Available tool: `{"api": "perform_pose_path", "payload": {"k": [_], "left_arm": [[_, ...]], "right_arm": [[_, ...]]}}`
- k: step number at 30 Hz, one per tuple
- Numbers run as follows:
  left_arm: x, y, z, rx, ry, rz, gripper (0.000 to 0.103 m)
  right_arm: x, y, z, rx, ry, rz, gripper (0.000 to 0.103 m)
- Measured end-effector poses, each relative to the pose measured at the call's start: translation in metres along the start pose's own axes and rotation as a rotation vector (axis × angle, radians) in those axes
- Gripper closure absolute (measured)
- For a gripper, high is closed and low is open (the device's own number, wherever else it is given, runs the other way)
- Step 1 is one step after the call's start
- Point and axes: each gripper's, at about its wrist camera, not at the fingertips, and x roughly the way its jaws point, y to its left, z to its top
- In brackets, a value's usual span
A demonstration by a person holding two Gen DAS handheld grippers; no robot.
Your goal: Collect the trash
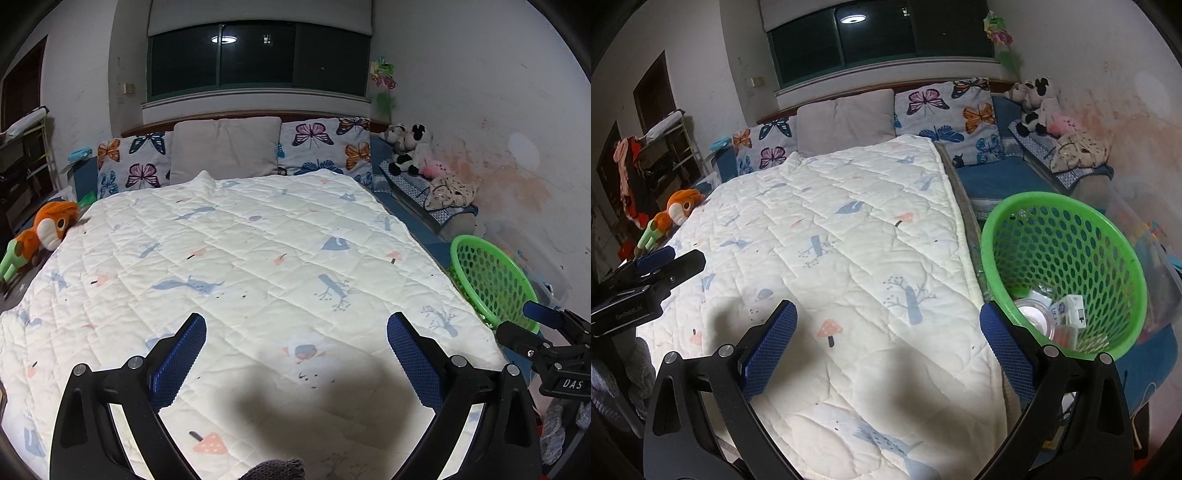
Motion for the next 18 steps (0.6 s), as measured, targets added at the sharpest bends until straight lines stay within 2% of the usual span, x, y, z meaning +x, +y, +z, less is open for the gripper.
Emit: {"api": "perform_pose_path", "payload": {"k": [18], "left_arm": [[-0.017,0.009,-0.007,-0.026,-0.040,0.076,0.008]], "right_arm": [[-0.002,0.011,0.004,-0.030,-0.017,0.017,0.005]]}}
